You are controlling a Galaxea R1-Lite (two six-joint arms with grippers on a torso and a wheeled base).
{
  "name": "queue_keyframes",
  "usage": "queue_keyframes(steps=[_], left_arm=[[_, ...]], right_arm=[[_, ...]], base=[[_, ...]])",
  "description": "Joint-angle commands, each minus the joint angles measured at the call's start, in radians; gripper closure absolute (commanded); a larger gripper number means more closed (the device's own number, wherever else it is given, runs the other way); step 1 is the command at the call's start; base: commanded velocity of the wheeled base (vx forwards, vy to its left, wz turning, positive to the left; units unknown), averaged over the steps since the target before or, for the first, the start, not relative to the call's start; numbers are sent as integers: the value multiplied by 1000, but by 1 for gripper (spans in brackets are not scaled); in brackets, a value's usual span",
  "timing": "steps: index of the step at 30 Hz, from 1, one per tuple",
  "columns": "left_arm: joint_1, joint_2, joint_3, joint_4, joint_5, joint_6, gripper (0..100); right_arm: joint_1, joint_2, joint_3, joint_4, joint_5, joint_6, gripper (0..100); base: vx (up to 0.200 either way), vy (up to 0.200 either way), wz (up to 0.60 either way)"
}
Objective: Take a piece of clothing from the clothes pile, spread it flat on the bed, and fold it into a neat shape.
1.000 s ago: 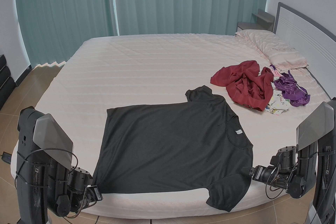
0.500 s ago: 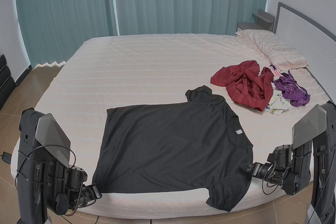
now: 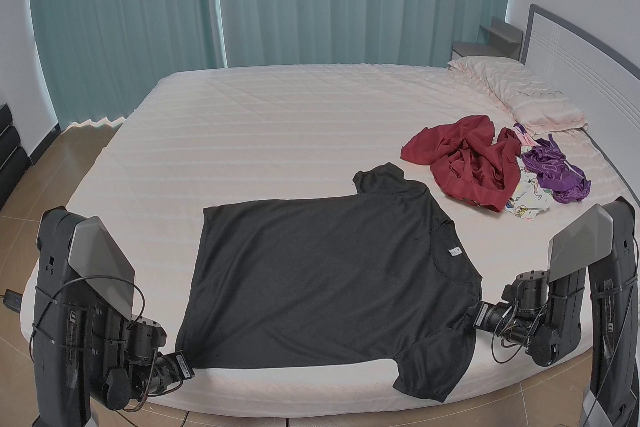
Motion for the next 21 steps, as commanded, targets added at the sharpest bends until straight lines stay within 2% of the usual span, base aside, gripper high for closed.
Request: queue_keyframes(steps=[1,4,9,21], left_arm=[[0,4,7,-17,1,-1,100],[0,4,7,-17,1,-1,100],[-2,4,7,-17,1,-1,100],[-2,6,4,-17,4,1,100]], right_arm=[[-12,1,-82,13,-1,-8,100],[-16,-24,-142,40,-1,-24,100],[-16,-35,-248,172,7,-115,100],[-2,-29,-389,321,10,-169,100]], base=[[0,0,0],[0,0,0],[0,0,0],[0,0,0]])
